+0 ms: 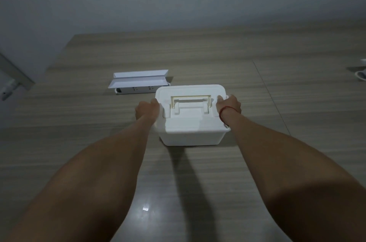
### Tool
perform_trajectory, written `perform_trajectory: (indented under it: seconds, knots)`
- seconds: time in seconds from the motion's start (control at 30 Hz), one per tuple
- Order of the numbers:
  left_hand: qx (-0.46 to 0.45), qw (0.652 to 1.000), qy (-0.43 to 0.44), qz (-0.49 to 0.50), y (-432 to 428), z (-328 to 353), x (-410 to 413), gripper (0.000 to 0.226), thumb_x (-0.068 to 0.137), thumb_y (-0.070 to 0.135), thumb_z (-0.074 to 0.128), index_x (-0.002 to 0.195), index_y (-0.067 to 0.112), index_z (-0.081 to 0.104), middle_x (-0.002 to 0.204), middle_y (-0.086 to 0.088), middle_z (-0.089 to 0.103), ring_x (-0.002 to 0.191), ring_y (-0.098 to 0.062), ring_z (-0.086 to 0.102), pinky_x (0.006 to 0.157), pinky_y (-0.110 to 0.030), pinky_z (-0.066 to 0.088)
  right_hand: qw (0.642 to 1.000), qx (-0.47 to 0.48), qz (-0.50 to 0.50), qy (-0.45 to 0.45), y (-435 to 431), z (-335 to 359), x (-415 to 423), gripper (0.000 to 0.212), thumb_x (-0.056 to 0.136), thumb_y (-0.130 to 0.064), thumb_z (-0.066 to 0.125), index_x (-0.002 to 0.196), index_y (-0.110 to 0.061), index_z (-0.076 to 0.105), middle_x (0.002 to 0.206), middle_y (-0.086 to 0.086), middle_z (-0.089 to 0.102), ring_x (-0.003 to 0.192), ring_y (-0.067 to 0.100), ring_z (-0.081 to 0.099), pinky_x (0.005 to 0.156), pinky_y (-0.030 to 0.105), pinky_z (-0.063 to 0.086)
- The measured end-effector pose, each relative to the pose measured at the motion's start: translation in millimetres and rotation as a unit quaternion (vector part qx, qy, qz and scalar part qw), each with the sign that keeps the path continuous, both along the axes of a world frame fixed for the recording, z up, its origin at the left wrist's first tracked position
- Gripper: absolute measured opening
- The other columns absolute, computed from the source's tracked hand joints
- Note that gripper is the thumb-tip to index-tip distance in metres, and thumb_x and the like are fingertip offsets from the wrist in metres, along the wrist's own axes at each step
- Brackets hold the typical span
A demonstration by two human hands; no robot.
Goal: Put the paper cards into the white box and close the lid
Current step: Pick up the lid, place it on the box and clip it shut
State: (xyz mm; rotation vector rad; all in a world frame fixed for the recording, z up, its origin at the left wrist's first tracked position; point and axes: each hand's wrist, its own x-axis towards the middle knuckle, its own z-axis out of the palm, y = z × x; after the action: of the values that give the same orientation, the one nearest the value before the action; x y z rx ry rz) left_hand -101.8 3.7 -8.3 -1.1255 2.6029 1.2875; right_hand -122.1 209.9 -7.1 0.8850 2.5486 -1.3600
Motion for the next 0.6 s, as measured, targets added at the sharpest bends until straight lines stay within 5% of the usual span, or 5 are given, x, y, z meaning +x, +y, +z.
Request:
perform_trajectory:
  seconds: [0.13,0.3,0.5,0.6]
  knots:
    - [0.017,1.000,0.009,0.009,11.3,-19.4,10.4,0.063,0.100,0.044,0.027,0.135,-0.005,0.043,0.136,-0.026,0.052,0.124,-0.041,0.052,0.099,-0.043,0.041,0.999,-0.012,-0.035,-0.008,-1.0,-11.0,6.2,0.062,0.094,-0.049,0.046,0.138,-0.006,0.044,0.142,0.017,0.050,0.129,0.036,0.049,0.104,0.039,0.040]
    - [0.064,0.996,-0.002,0.057,7.7,-27.1,14.5,0.076,0.094,0.056,0.034,0.142,-0.002,0.028,0.143,-0.025,0.045,0.130,-0.041,0.045,0.106,-0.046,0.037,0.995,-0.076,-0.064,-0.026,0.9,-10.3,4.0,0.070,0.089,-0.052,0.053,0.137,-0.002,0.045,0.143,0.017,0.048,0.130,0.034,0.049,0.105,0.038,0.041]
    - [-0.143,0.988,0.035,0.045,5.6,-27.8,17.1,0.066,0.087,0.057,0.047,0.113,-0.002,0.065,0.123,-0.020,0.061,0.117,-0.037,0.056,0.096,-0.044,0.044,0.978,-0.164,-0.122,-0.039,9.1,-13.7,6.6,0.085,0.071,-0.060,0.070,0.133,-0.005,0.049,0.140,0.013,0.052,0.126,0.030,0.054,0.106,0.035,0.041]
    - [-0.109,0.992,0.044,0.037,4.9,-26.0,14.8,0.065,0.085,0.056,0.052,0.118,0.002,0.060,0.126,-0.018,0.058,0.117,-0.036,0.056,0.095,-0.043,0.045,0.980,-0.142,-0.136,-0.019,6.1,-16.1,8.0,0.084,0.068,-0.060,0.071,0.128,-0.004,0.053,0.137,0.015,0.052,0.124,0.033,0.053,0.105,0.039,0.041]
